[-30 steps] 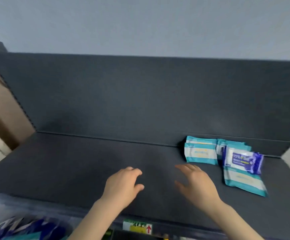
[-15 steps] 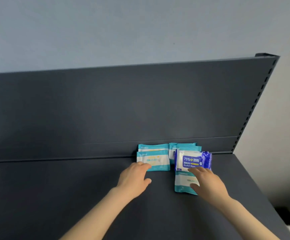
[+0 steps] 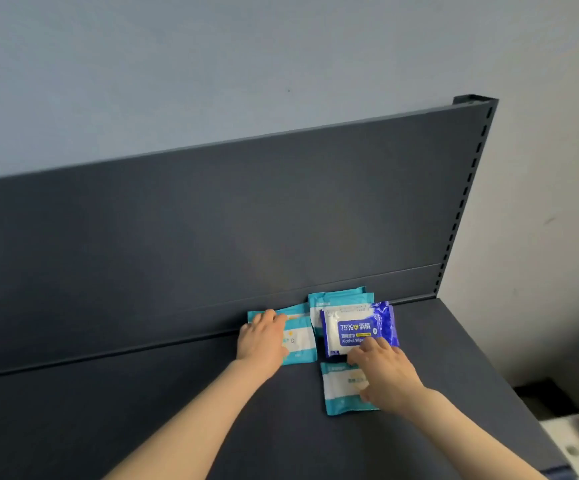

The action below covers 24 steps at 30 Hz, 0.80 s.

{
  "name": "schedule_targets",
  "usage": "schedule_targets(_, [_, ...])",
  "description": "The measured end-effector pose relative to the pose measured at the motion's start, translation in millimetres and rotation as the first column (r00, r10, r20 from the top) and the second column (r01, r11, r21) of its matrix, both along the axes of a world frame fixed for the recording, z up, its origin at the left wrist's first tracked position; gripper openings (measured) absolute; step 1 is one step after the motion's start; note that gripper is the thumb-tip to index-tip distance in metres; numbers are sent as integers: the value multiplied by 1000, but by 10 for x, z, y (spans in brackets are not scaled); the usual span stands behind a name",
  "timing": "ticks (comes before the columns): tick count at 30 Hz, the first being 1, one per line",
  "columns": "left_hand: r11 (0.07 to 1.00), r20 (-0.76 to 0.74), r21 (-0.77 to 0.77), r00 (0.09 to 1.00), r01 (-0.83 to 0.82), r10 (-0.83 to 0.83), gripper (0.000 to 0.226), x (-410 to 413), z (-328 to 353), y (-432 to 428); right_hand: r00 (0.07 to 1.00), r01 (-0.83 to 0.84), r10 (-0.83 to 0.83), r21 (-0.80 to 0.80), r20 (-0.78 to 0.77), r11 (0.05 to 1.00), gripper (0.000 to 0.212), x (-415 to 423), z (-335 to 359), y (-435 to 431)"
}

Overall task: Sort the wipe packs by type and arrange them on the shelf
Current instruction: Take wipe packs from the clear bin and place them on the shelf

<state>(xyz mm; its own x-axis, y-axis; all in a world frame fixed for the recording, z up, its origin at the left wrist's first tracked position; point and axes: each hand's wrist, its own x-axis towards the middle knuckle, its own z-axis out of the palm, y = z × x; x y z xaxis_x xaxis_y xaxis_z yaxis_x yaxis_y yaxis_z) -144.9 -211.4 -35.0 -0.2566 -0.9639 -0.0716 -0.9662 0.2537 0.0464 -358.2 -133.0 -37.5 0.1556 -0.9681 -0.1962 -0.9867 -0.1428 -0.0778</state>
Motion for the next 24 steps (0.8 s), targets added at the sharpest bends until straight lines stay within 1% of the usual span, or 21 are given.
schedule_targets(3, [998, 39, 59, 999, 16, -18, 62, 2, -54, -54, 1000, -7, 6, 30, 18, 1000, 54, 43, -21, 46])
schedule_targets(6, [994, 83, 106, 995, 41, -50, 62, 28, -50, -106, 999, 44, -44, -1, 21, 999, 53, 91, -6, 49])
schedule_targets(8, [992, 89, 115, 994, 52, -63, 59, 53, -30, -129, 998, 55, -57, -83, -21, 995, 44, 121, 57, -1])
schedule_targets(10, [993, 78, 101, 994, 66, -74, 57, 79, -24, -163, 996, 60, -73, -186, -59, 981, 42, 116, 104, -99])
schedule_targets(11, [993, 69, 91, 994, 72, -79, 57, 88, -20, -172, 995, 75, -88, -205, -56, 976, 44, 103, 119, -152])
schedule_targets(13, [992, 34, 95, 996, 79, -83, 57, 103, -44, -186, 992, 117, -124, -180, -32, 977, 55, 77, 127, -241])
schedule_targets(16, [986, -32, 164, 999, 41, -37, 63, 150, -62, -195, 987, 130, -141, -139, -72, 982, 65, 72, 125, -325])
schedule_targets(18, [975, -44, 220, 999, -4, 14, 72, 201, -52, -219, 984, 111, -129, -141, -121, 984, 63, 78, 118, -340])
schedule_targets(21, [960, 13, 274, 998, -60, 58, 77, 255, -25, -203, 982, 100, -125, -172, -141, 980, 54, 64, 90, -300])
schedule_targets(22, [960, 12, 270, 997, -81, 81, 76, 260, -29, -178, 983, 101, -127, -188, -135, 977, 52, 58, 74, -275])
schedule_targets(24, [974, -28, 189, 991, -124, 132, 74, 257, -53, -86, 985, 105, -130, -212, -109, 972, 49, 51, 29, -215])
